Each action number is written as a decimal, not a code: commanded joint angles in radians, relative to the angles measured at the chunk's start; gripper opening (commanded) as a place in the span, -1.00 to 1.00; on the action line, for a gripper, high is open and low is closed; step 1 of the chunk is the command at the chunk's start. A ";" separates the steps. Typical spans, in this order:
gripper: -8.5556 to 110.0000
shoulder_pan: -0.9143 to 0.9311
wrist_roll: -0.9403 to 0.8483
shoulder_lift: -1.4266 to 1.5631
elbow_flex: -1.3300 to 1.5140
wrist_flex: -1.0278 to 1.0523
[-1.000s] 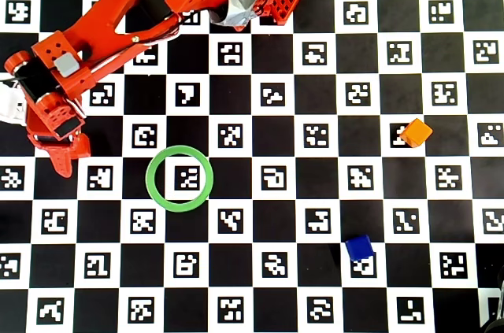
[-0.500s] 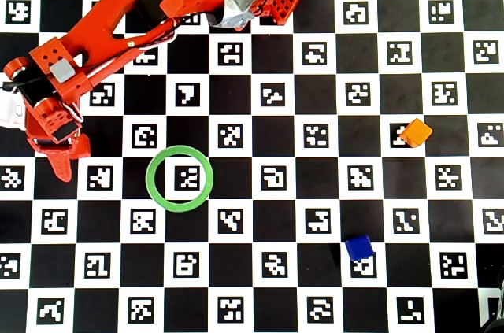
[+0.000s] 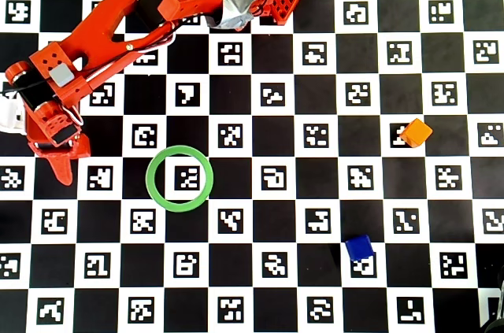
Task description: Grab the red cube then put it in the green circle then put the blue cube on top and finally the orange cube on top
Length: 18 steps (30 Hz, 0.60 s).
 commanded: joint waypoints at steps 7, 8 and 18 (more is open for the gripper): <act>-0.09 -0.011 0.005 0.032 0.003 -0.005; -0.09 -0.012 0.006 0.032 0.005 -0.005; -0.10 -0.029 0.017 0.032 0.026 -0.012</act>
